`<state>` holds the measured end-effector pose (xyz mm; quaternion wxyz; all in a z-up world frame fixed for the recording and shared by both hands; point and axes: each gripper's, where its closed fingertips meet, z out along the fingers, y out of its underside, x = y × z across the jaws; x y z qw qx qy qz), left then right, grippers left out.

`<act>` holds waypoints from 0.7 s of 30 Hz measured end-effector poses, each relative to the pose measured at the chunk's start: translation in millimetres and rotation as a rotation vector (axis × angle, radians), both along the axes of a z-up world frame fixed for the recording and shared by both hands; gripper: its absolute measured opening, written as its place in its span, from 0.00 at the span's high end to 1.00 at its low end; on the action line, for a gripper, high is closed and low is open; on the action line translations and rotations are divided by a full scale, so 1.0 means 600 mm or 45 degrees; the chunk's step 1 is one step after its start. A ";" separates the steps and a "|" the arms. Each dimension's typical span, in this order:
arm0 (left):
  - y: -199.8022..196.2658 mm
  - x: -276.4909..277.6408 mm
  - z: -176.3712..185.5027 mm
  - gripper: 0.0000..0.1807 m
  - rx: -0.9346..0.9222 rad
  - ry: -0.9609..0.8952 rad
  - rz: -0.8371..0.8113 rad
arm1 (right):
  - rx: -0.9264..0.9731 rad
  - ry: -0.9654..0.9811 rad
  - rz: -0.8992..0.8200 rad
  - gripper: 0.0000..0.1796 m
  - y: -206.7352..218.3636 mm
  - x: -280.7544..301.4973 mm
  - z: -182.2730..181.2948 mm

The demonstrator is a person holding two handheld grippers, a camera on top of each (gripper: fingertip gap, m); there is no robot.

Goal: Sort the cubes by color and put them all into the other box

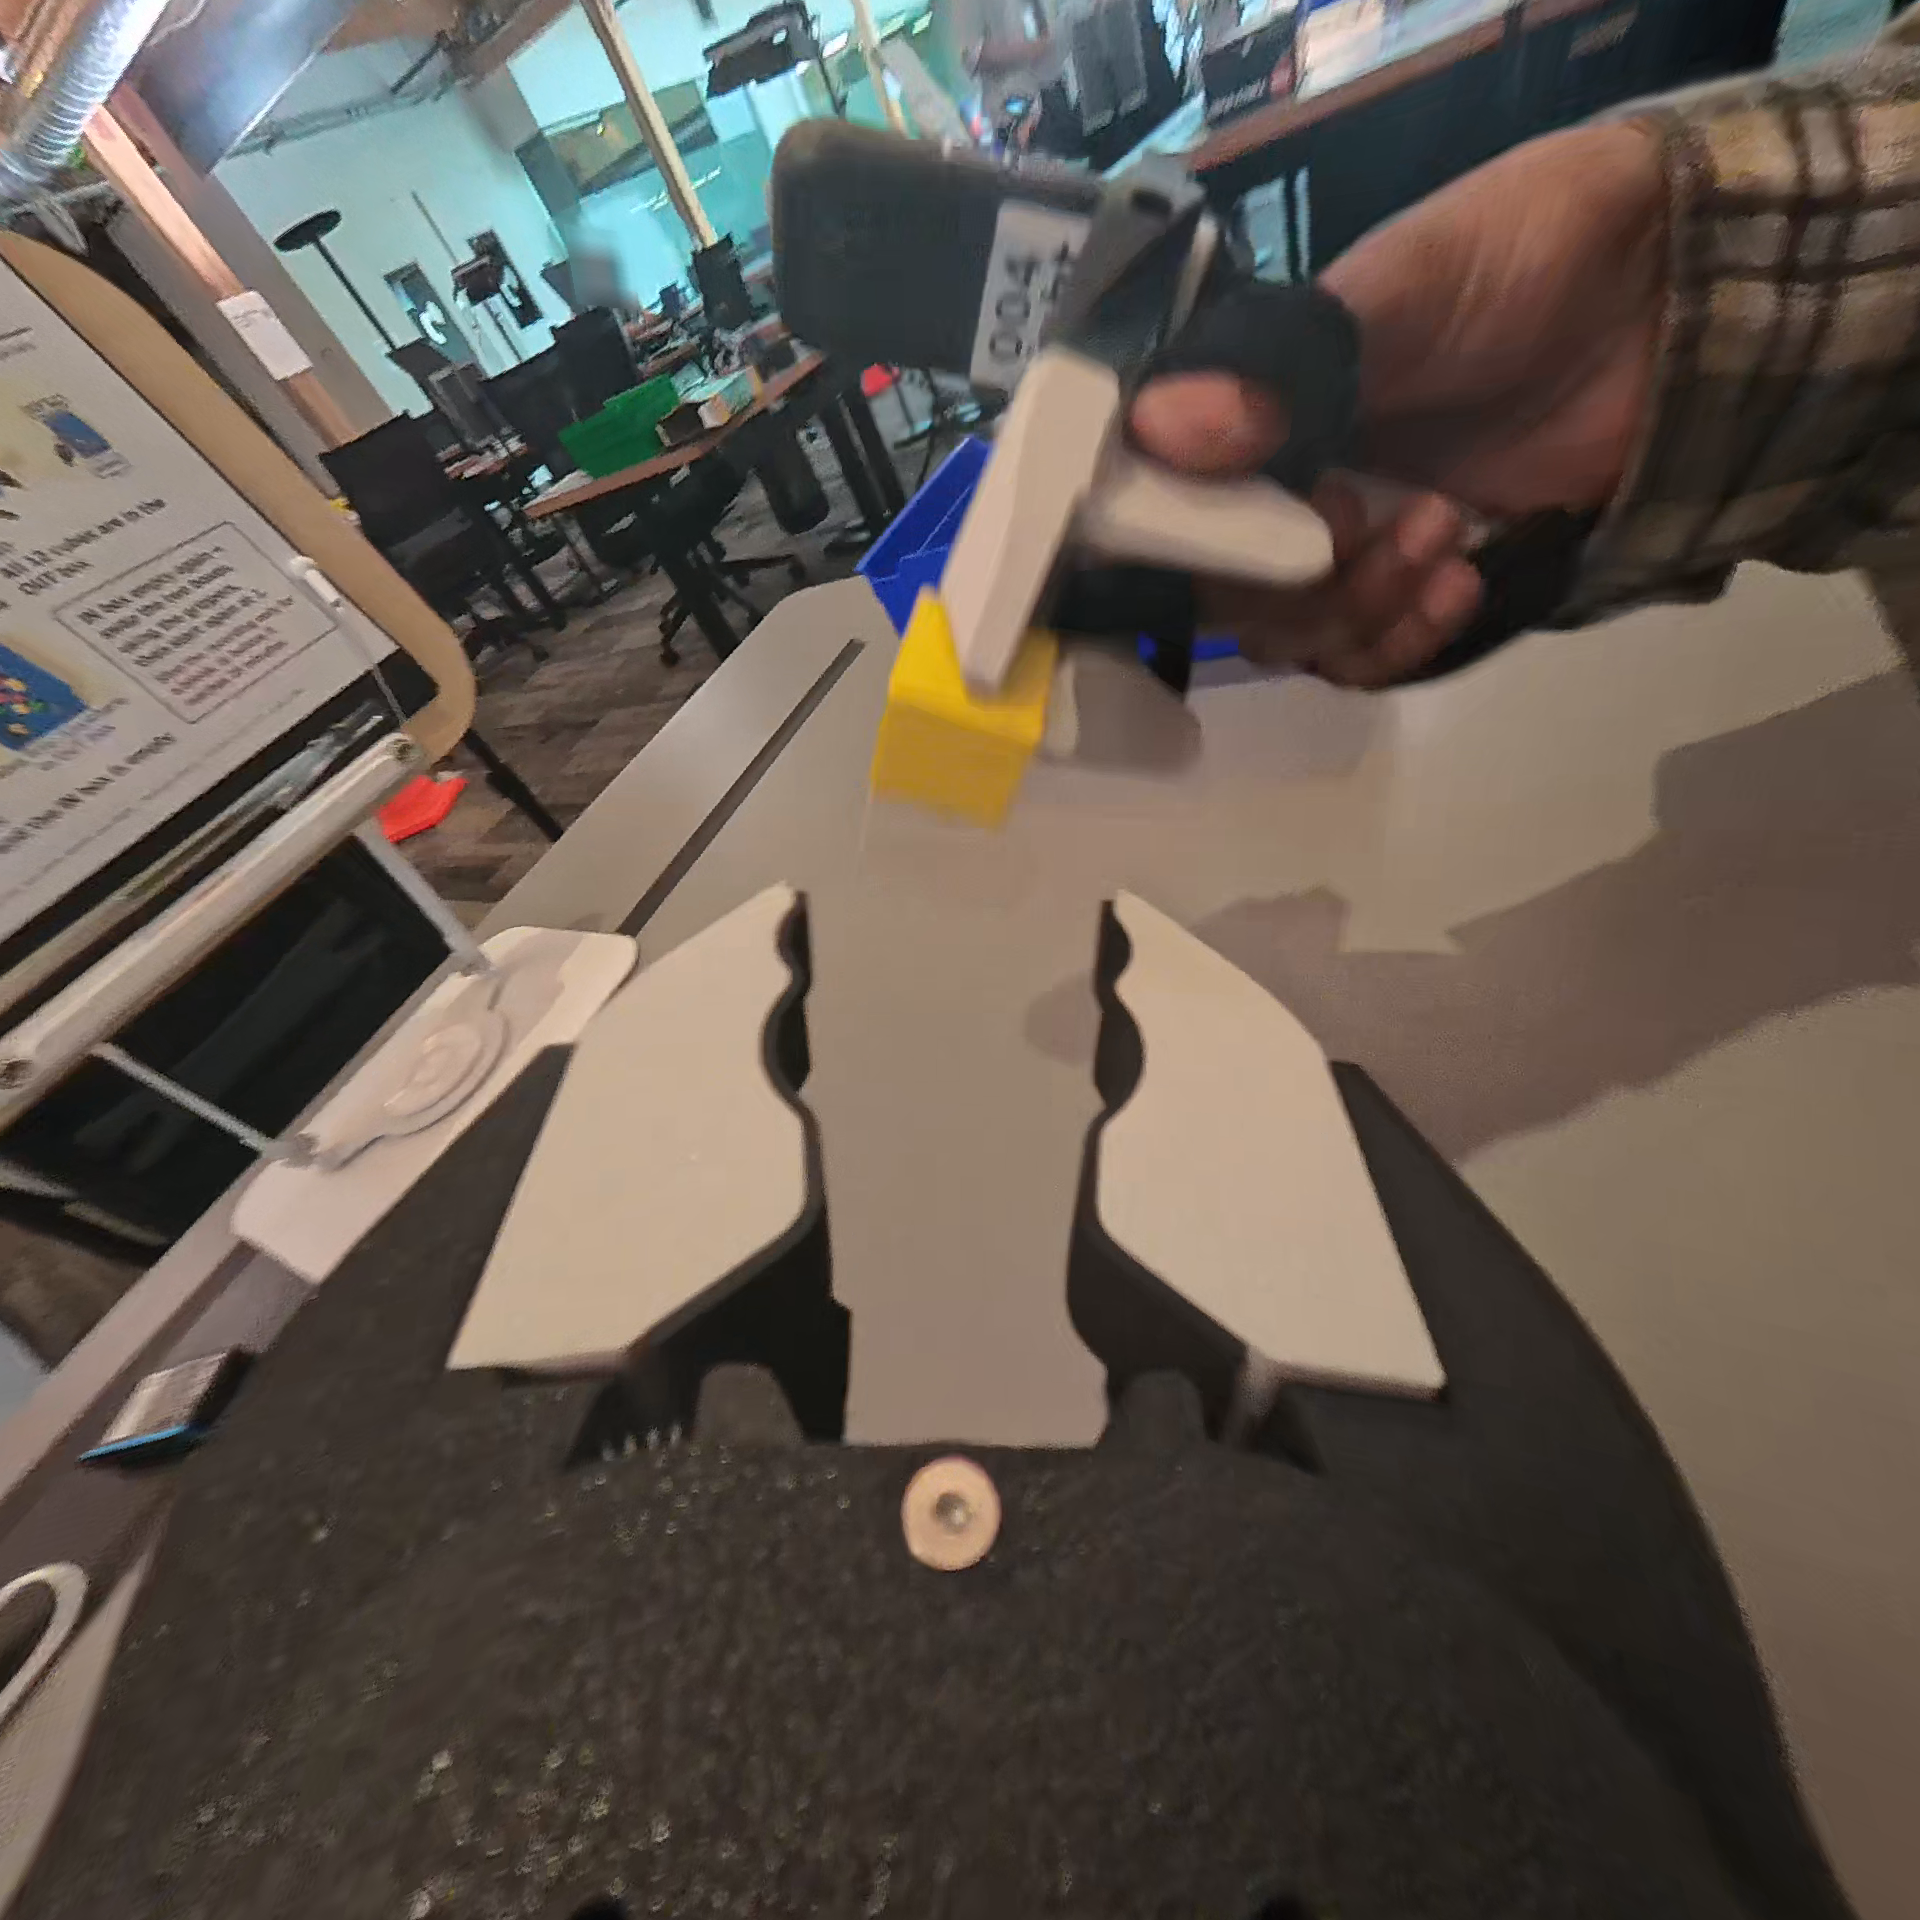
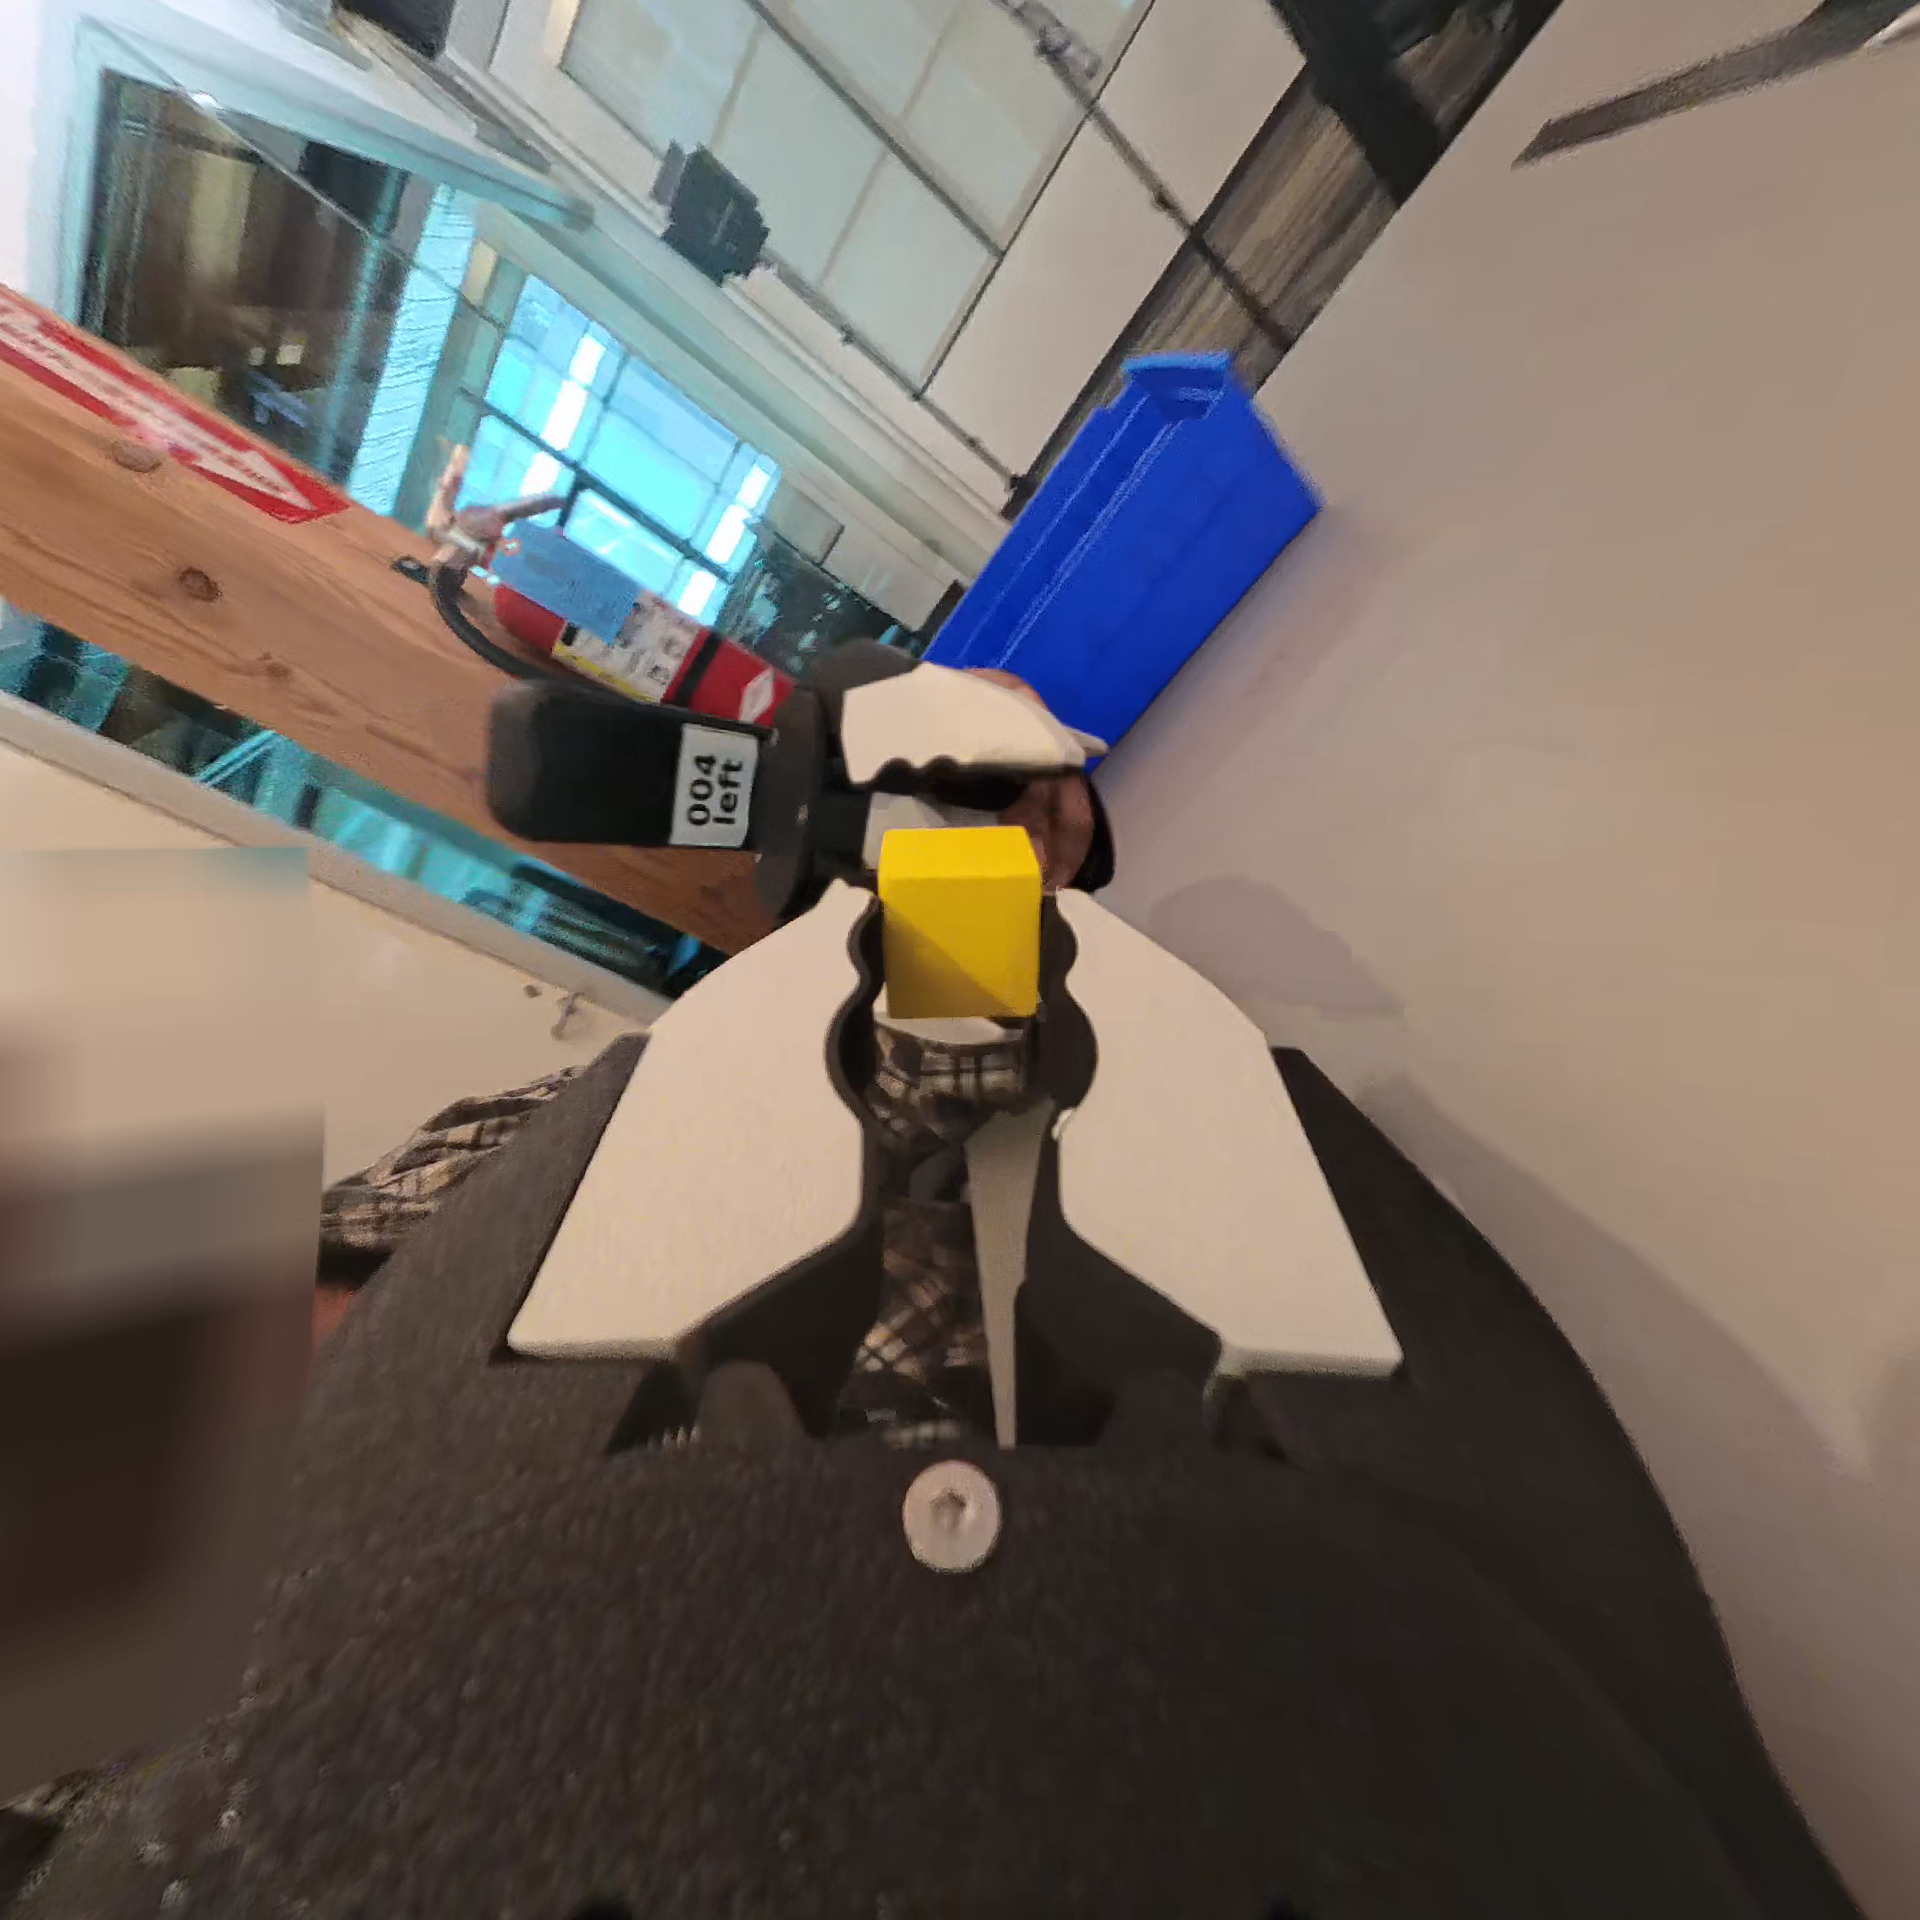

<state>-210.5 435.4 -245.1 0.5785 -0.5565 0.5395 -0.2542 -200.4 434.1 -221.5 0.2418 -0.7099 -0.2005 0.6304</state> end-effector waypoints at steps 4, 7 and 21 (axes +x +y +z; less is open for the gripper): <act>-0.001 0.008 -0.026 0.56 -0.093 -0.084 -0.066 | 0.173 -0.417 -0.334 0.85 0.068 0.212 0.012; 0.001 0.015 -0.054 0.55 -0.119 -0.041 -0.071 | 0.239 -1.008 -0.680 0.85 0.126 0.453 -0.017; -0.026 0.034 -0.111 0.63 -0.023 0.168 -0.149 | -0.379 -1.813 -0.732 0.83 0.119 0.777 -0.276</act>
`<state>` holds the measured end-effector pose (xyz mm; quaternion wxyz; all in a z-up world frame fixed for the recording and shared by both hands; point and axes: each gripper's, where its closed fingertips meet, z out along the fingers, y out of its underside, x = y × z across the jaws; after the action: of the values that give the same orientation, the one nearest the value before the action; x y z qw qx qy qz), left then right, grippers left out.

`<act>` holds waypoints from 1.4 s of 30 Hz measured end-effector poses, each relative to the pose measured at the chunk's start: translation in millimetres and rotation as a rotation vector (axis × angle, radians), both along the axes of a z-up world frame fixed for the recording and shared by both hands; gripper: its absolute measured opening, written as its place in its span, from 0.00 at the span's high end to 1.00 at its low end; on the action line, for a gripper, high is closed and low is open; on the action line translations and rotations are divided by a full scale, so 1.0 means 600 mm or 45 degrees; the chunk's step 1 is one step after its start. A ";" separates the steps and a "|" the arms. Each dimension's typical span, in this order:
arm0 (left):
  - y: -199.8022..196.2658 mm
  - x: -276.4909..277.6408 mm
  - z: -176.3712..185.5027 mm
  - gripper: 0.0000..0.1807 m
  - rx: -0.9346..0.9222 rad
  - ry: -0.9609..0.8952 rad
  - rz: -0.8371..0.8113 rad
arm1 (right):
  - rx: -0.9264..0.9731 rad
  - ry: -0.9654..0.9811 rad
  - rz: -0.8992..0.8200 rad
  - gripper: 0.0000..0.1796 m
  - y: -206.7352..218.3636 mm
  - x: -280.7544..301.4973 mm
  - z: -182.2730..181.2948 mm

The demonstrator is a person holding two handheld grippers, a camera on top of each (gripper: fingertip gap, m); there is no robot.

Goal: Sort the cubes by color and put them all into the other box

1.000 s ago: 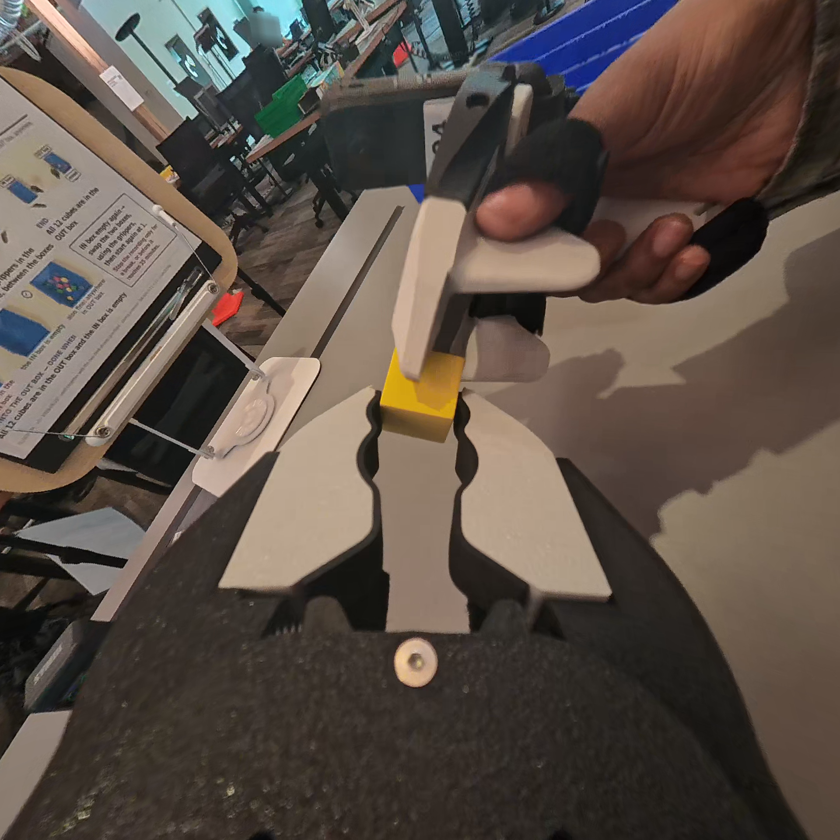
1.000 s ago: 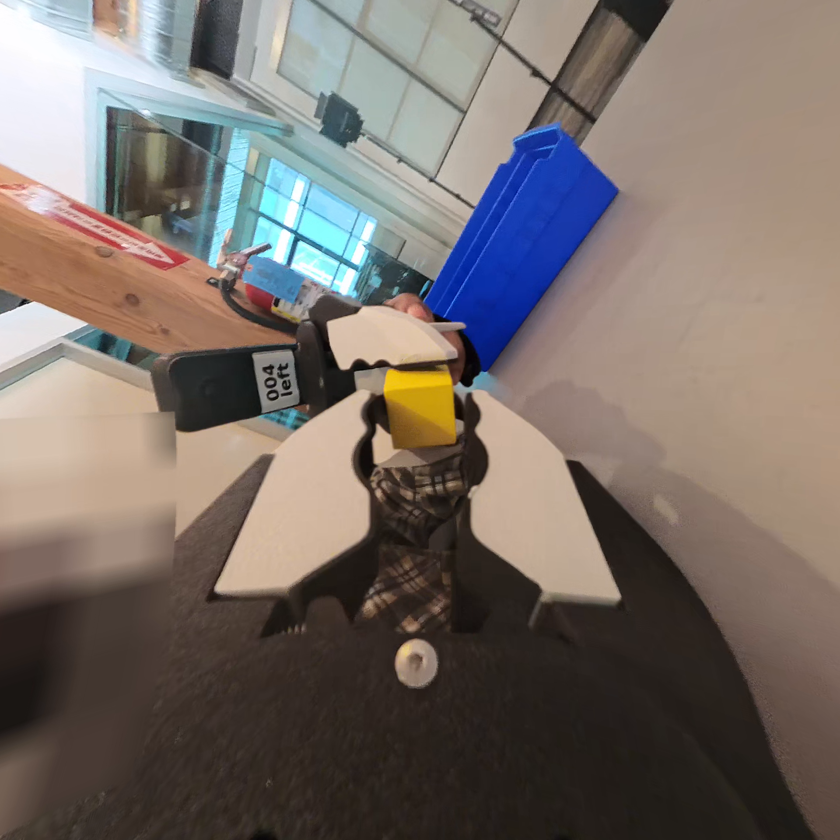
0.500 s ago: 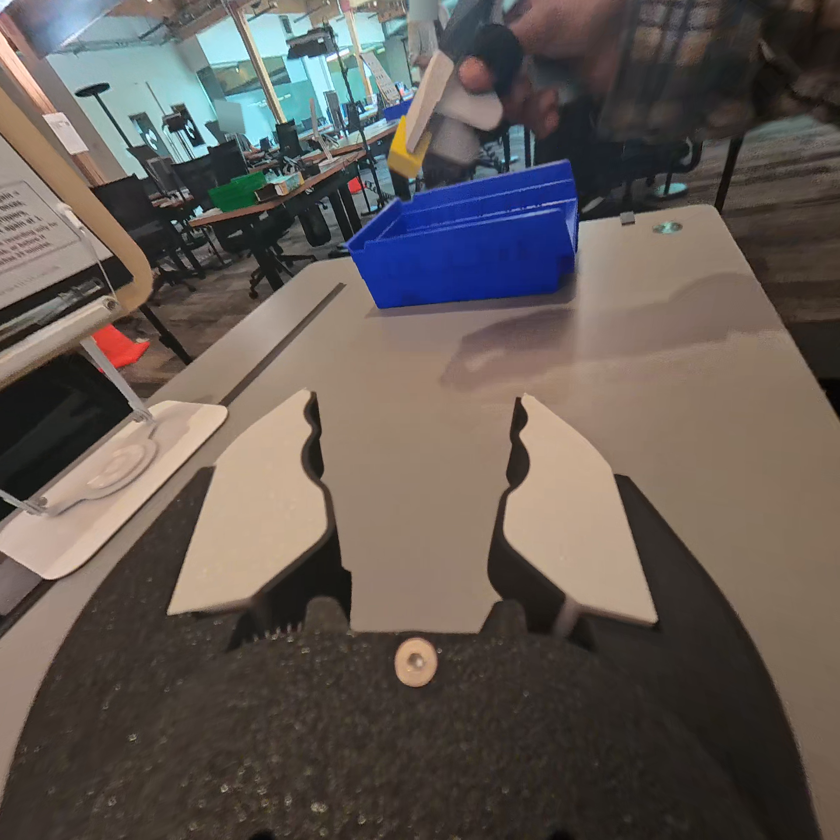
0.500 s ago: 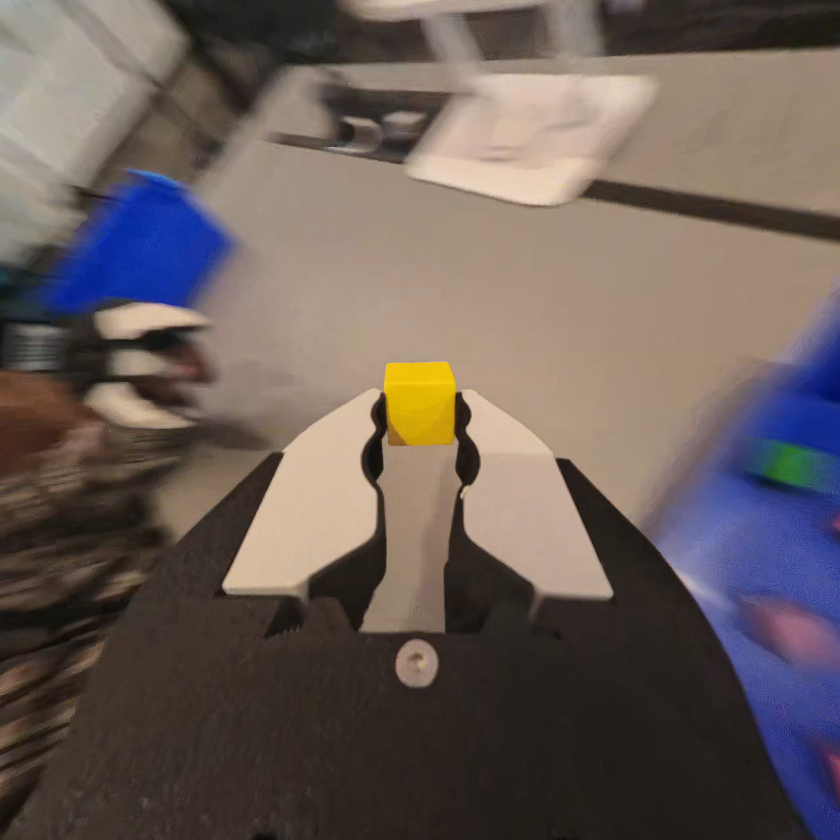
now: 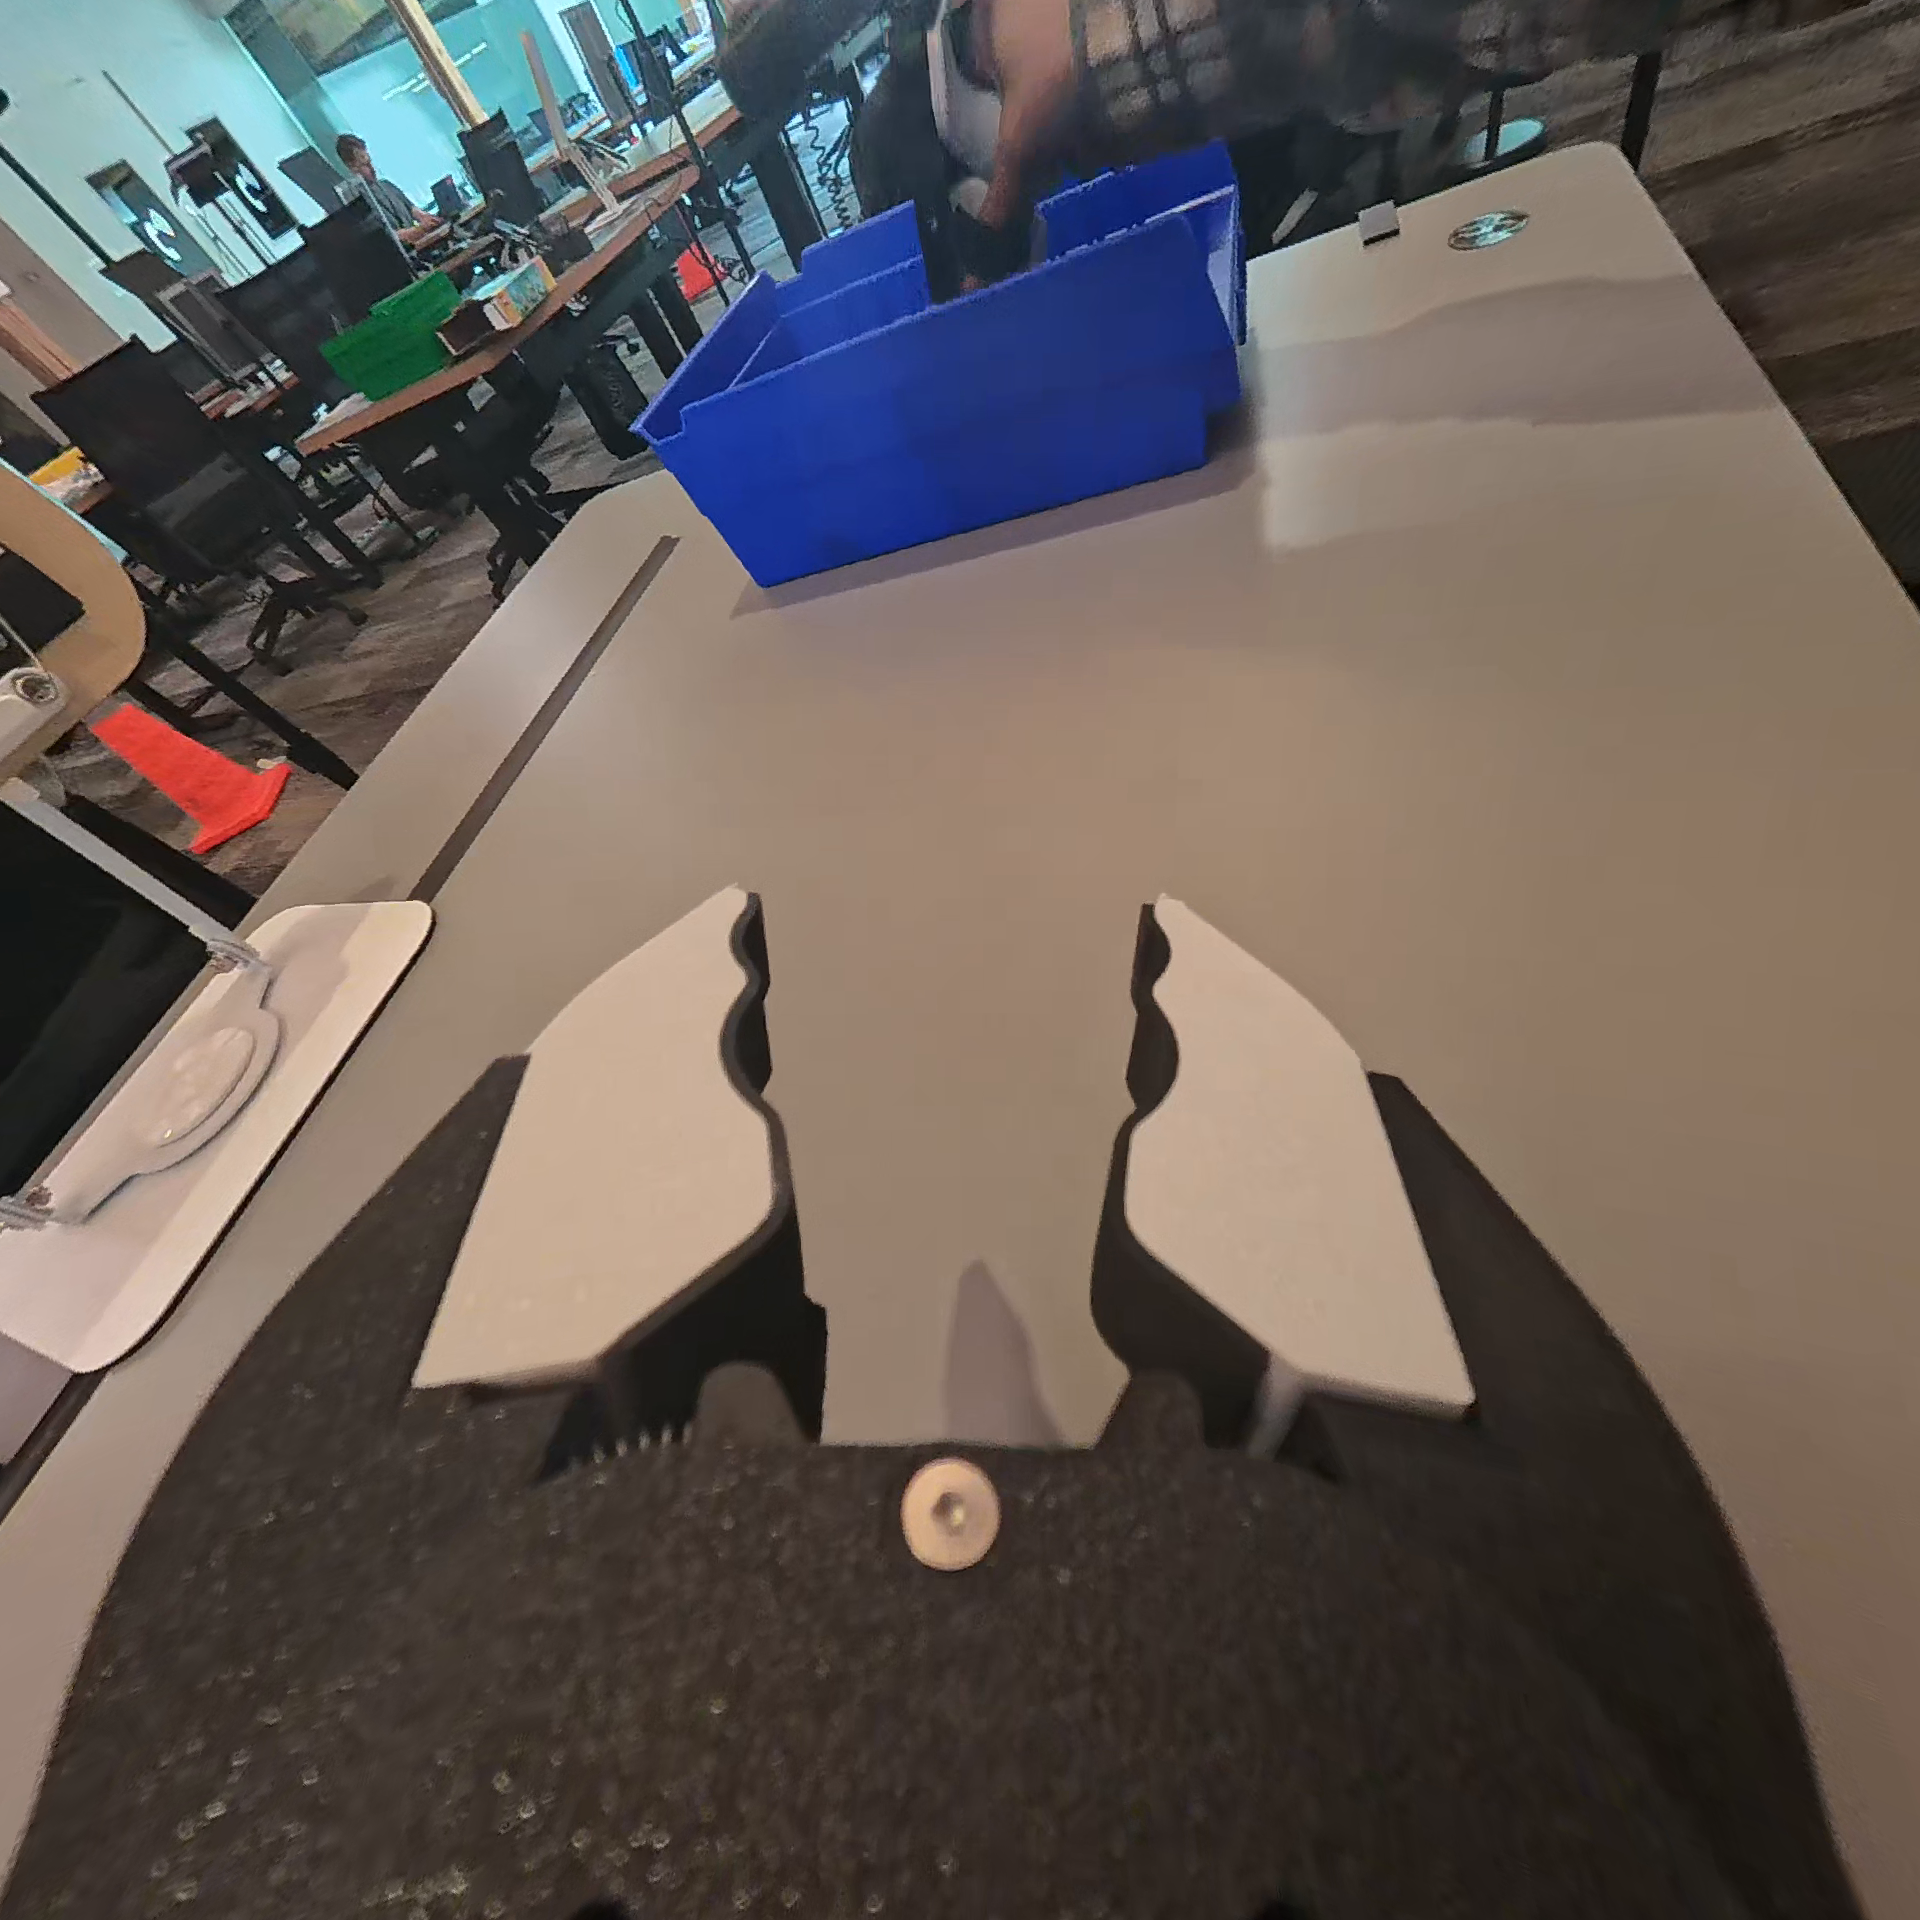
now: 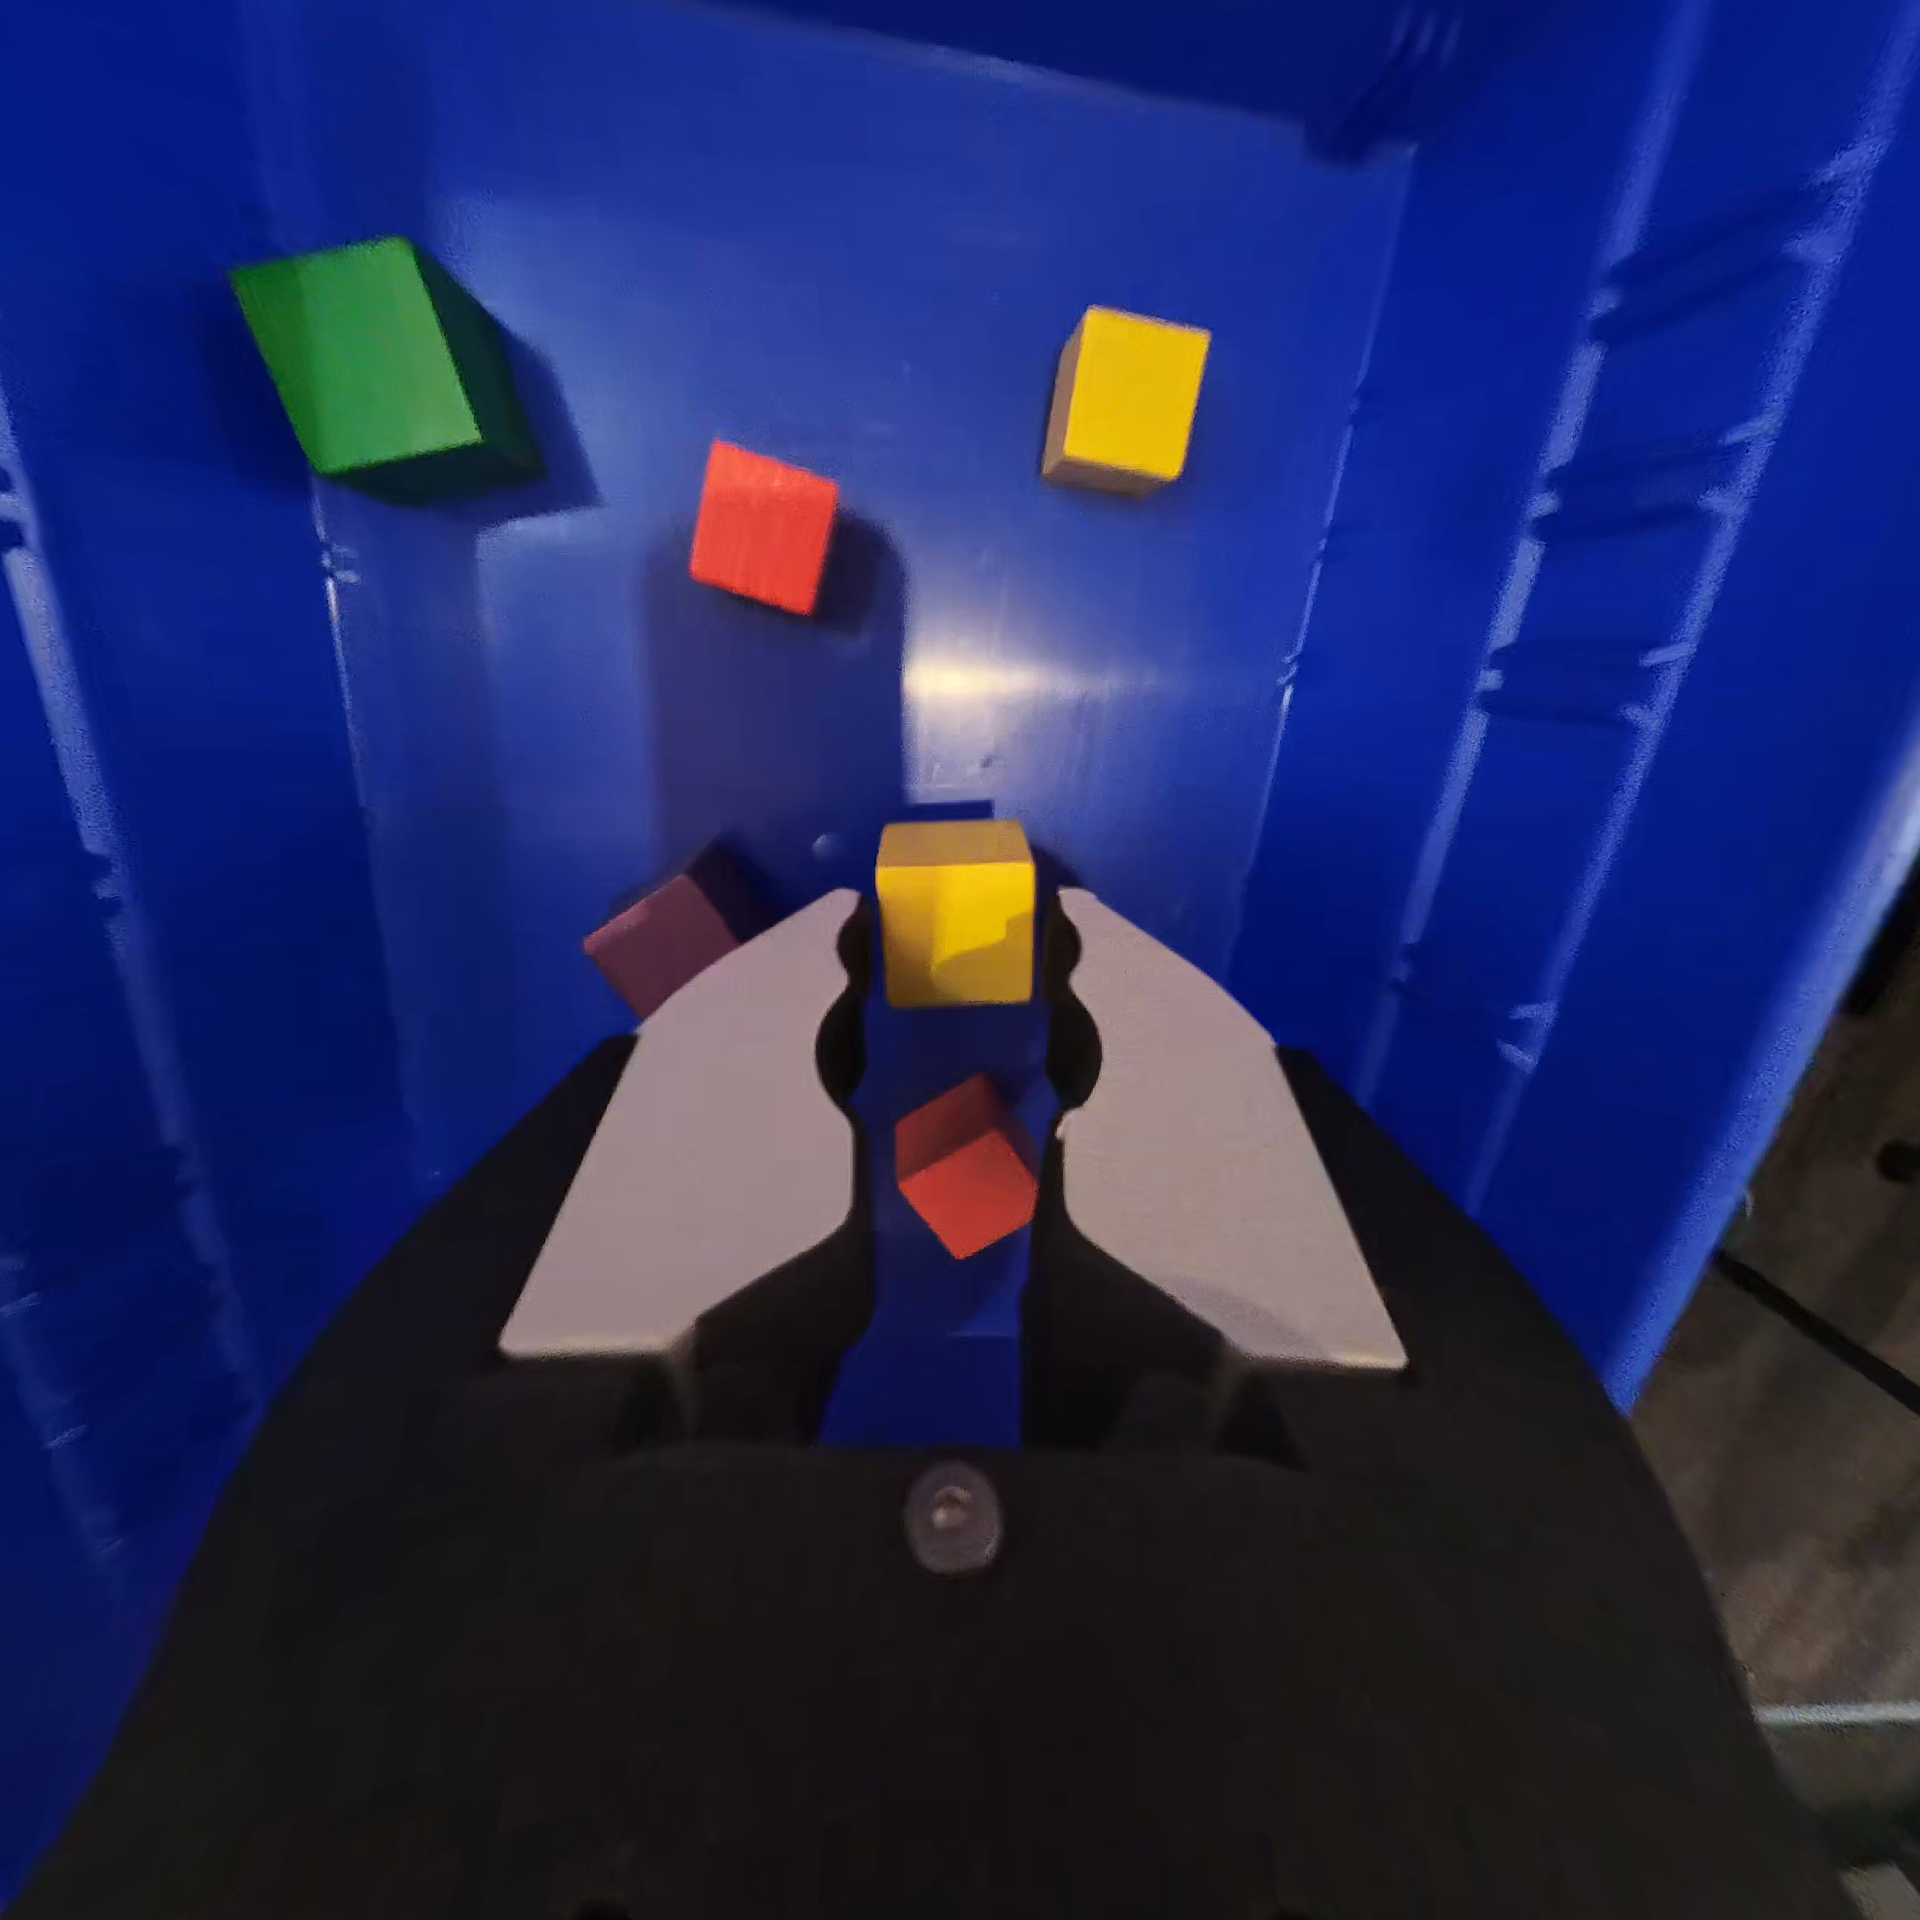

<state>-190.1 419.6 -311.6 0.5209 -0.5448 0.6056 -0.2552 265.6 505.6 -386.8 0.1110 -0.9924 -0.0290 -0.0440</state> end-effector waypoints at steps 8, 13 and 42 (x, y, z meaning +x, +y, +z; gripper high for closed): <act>0.003 -0.004 0.001 0.65 -0.004 -0.003 0.014 | 0.265 0.067 0.050 0.66 0.031 -0.051 0.198; 0.009 -0.006 0.004 0.65 0.012 -0.004 0.039 | 0.731 0.181 0.290 0.65 0.047 -0.199 0.390; -0.003 -0.771 0.009 0.64 -0.655 0.943 0.771 | 1.216 0.905 1.002 0.63 -0.023 -0.690 0.131</act>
<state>-652.4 417.6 -306.4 0.1728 -0.8583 0.4826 -0.0246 -148.6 491.7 -308.4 0.5439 -0.7057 -0.3247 0.3175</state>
